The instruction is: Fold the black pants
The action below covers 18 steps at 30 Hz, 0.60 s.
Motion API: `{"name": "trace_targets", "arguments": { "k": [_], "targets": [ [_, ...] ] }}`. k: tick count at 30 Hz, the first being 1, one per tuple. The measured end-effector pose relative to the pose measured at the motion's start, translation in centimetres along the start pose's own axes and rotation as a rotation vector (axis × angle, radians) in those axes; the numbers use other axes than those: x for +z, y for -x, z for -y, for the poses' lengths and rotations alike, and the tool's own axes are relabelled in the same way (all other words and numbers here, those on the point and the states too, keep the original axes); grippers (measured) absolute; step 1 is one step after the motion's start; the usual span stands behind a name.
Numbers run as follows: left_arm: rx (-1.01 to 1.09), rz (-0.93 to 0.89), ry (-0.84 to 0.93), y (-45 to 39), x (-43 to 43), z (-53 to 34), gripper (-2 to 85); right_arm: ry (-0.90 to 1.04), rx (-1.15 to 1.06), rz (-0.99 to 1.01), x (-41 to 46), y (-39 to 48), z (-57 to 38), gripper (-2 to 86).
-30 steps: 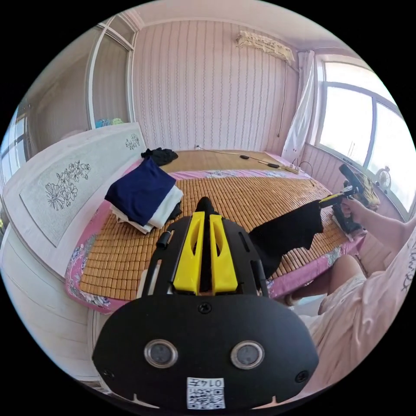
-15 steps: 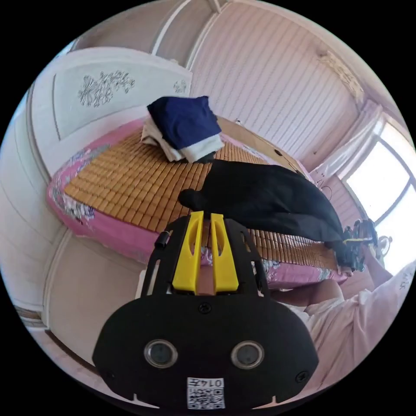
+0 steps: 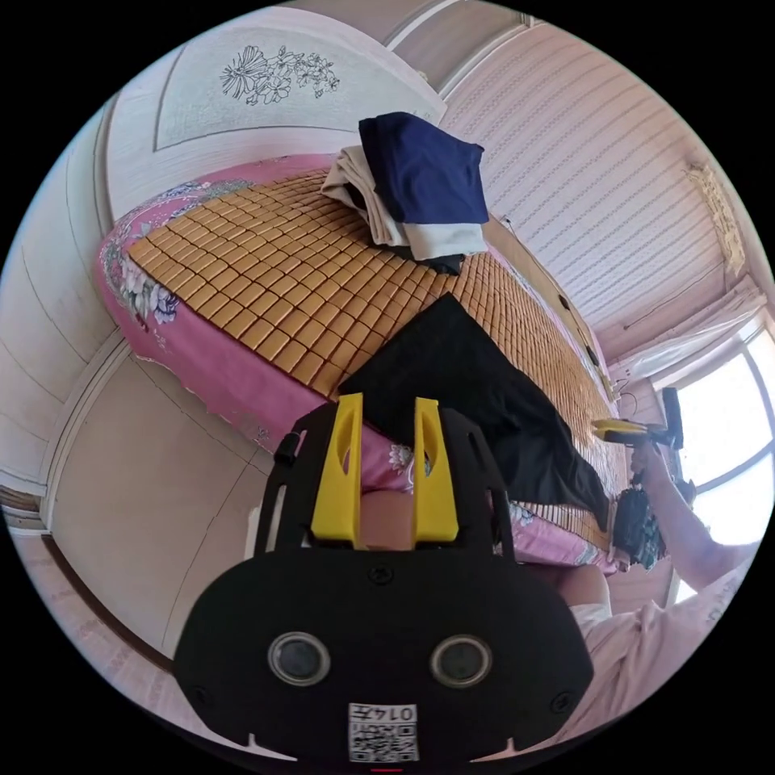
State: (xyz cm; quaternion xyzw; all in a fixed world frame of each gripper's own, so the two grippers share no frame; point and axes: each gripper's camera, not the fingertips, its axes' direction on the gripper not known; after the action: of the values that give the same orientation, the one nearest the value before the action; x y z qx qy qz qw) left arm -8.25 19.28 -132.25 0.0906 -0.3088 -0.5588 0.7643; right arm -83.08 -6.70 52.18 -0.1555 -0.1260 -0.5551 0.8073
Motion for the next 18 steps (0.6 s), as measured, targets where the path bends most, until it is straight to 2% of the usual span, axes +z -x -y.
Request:
{"name": "trace_targets", "arguments": {
  "k": [2,6,7,8,10,15,18],
  "targets": [
    [0.018,0.033,0.039,-0.5,2.8,2.1,10.1,0.008,-0.074,-0.009,2.2,3.0,6.2,15.2],
    [0.054,0.142,0.165,-1.3,7.2,3.6,7.7,0.065,-0.109,-0.071,6.5,5.5,11.9,14.6],
    [0.082,0.216,0.13,-1.8,7.4,3.5,5.4,0.133,-0.11,-0.094,8.2,5.9,12.4,10.8],
    [0.131,0.263,0.128,-2.3,7.7,3.4,4.4,0.041,-0.113,-0.16,7.7,6.5,12.2,6.9],
    [0.17,0.278,0.113,-2.5,7.8,3.3,1.9,0.069,-0.146,-0.142,7.7,7.0,11.7,2.5],
    [0.162,0.194,0.063,-2.1,6.0,3.1,-0.8,-0.122,-0.251,-0.157,0.5,6.8,8.5,0.6],
    [0.184,0.109,-0.117,-3.8,-0.1,2.2,-0.9,-0.249,-0.337,-0.114,-6.3,7.0,9.6,0.3]
  ]
}}
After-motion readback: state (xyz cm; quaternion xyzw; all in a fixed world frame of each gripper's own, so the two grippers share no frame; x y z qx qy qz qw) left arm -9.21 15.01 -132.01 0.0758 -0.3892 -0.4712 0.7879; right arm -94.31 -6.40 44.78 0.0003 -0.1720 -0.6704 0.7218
